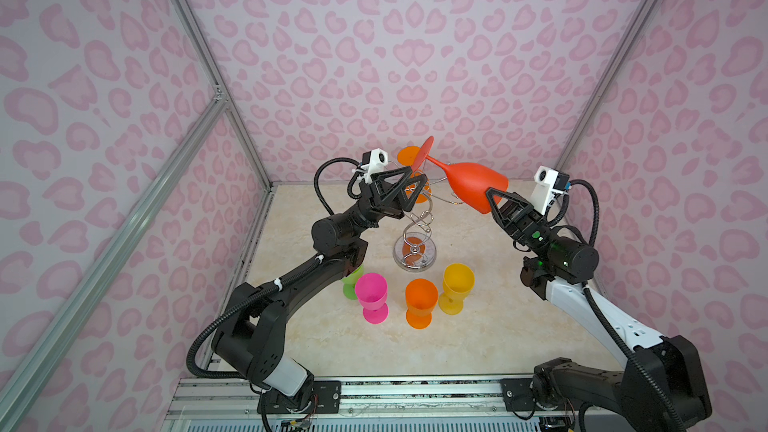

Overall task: Take the wine glass off the wine glass rack
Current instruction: 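Lower the red glass to the table with the right gripper while the left draws back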

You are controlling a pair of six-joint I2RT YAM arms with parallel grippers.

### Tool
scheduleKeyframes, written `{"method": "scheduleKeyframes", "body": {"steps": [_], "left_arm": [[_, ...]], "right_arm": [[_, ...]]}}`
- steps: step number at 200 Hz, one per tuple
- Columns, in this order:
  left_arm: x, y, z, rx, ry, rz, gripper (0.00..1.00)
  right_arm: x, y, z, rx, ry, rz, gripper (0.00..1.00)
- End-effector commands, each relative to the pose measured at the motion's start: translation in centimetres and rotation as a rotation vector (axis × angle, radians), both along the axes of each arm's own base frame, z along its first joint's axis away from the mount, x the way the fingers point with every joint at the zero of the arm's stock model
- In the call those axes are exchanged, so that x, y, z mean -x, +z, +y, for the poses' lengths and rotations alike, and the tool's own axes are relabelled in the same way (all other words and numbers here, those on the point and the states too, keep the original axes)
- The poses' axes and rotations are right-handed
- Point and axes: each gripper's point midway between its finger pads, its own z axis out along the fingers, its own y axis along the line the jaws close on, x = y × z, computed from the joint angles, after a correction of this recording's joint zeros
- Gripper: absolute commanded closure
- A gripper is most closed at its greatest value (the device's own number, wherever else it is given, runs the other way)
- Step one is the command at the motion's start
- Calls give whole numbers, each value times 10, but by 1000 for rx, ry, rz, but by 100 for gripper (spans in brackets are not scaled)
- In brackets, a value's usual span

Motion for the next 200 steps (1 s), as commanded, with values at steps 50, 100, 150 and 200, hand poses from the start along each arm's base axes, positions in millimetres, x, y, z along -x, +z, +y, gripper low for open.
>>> {"method": "scheduleKeyframes", "body": {"steps": [50,100,150,200], "left_arm": [[35,-1,-1,-46,72,-260,25],[57,13,0,-110,124,-418,25],[60,6,-4,-309,262,-514,24],[60,0,4,-439,380,-536,24]], "right_arm": [[-34,-15,-56,421,-592,268,100],[-21,-84,-133,841,-964,621,100],[-37,-194,-127,1078,-804,845,100],[-42,-259,-95,1232,-626,895,100]]}}
